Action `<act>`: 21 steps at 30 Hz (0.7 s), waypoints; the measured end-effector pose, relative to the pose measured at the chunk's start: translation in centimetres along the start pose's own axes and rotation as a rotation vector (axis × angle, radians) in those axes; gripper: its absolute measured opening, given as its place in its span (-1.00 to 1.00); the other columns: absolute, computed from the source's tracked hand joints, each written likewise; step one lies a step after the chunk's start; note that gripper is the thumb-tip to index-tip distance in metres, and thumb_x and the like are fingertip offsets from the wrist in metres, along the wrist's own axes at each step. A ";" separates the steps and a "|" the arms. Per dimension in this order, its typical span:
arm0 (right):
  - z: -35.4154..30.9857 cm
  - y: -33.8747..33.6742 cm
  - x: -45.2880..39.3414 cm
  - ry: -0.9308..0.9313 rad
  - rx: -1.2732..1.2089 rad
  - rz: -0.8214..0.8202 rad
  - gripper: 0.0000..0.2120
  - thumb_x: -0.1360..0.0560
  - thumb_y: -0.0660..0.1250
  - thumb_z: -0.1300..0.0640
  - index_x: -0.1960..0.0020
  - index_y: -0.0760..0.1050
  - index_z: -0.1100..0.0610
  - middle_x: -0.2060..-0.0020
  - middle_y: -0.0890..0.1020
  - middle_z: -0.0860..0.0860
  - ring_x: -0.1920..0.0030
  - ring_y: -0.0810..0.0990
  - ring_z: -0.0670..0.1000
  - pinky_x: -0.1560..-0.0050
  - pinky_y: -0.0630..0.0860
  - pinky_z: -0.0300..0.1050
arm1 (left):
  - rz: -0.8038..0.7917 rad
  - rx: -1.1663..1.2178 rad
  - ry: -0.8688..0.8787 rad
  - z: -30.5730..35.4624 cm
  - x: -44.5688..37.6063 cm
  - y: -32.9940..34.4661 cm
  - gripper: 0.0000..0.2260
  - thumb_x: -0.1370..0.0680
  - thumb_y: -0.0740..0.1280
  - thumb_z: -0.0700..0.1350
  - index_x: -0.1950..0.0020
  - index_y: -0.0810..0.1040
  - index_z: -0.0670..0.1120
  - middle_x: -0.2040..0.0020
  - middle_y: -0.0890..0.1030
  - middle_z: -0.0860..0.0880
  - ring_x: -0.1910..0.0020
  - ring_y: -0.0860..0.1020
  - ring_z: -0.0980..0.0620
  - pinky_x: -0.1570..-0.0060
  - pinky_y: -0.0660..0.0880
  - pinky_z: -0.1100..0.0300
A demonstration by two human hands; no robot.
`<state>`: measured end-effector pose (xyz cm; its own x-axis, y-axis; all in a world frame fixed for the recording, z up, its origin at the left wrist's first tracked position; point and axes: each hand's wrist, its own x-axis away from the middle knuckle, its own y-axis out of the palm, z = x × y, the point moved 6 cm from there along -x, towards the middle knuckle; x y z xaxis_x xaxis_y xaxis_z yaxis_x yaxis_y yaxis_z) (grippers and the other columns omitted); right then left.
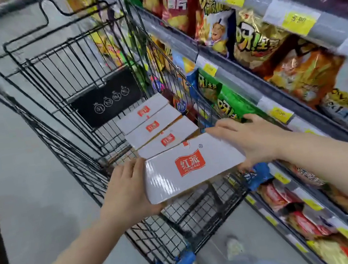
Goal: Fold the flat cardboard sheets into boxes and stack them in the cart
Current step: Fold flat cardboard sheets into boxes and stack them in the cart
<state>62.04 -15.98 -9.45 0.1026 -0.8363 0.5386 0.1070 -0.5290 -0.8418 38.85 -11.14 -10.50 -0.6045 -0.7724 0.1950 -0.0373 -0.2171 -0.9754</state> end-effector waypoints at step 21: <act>1.9 9.3 -20.0 -0.147 0.340 -0.162 -0.35 -0.57 0.02 0.26 -0.48 -0.34 0.13 -0.48 -0.01 0.22 -0.48 -0.02 0.21 -0.43 -0.30 0.18 | -0.377 0.181 -0.311 -1.8 -12.0 17.7 -0.05 -0.37 0.40 0.06 -0.48 -0.20 -0.15 -0.51 -0.07 -0.13 -0.49 -0.04 -0.09 -0.45 -0.10 0.08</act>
<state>62.86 -3.87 -27.96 0.1952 -0.7038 0.6831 0.4522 -0.5534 -0.6994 43.98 -4.63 -30.30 -0.3092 -0.7555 0.5776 -0.0516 -0.5932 -0.8034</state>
